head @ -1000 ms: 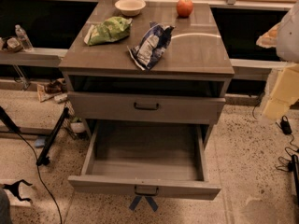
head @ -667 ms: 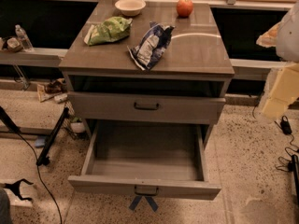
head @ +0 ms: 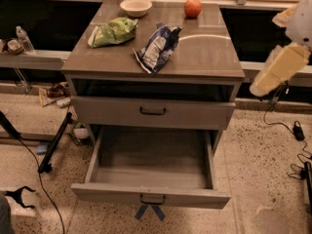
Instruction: Move blue chip bag near paper bowl
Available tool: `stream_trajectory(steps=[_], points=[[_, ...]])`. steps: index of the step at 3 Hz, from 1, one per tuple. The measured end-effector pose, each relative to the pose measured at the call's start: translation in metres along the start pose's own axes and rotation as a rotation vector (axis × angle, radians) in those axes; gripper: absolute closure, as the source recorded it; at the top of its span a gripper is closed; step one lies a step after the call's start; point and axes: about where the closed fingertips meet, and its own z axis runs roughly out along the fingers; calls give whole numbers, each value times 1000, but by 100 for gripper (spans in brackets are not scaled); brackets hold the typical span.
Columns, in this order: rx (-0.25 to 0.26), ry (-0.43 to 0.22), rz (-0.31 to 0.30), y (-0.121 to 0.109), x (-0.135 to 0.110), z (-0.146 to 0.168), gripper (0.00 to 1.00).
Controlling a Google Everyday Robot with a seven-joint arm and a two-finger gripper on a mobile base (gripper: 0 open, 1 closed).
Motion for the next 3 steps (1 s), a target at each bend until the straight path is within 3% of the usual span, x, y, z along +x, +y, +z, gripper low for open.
stream_trajectory(steps=[1,2,3], points=[[91,-142,76,-52,-22,25,0],[149,-279,164,-98,-42,63,0],[148,-283,167,-99,-43,64,0]])
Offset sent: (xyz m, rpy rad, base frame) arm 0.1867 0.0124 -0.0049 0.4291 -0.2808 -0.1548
